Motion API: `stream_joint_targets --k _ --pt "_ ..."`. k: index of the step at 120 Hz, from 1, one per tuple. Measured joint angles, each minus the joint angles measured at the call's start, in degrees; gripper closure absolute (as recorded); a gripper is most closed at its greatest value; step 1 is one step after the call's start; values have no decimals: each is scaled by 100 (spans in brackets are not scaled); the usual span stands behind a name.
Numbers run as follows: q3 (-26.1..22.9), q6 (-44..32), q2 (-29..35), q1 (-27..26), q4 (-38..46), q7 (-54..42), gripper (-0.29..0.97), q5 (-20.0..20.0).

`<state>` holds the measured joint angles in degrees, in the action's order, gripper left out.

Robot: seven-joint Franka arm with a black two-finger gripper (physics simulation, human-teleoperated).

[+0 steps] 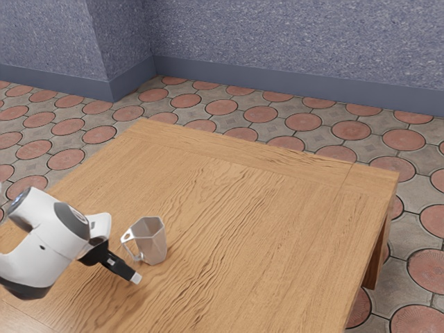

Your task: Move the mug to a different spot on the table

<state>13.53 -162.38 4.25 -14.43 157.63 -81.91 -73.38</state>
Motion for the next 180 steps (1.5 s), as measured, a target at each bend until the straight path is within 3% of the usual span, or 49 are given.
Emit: stream_joint_targets --k 58,92,128,156,168,180 --pt "-50 3 538 8 249 46 0 -83" --pt "-1429 49 779 -24 148 435 0 -89" --pt "-2868 32 693 -29 -978 1208 0 -29" --pt "-3011 7 596 1 -1436 1974 0 18" --pt "-2607 125 630 33 -1519 2236 0 359" --pt "-2324 835 740 611 -1963 2472 0 1416"
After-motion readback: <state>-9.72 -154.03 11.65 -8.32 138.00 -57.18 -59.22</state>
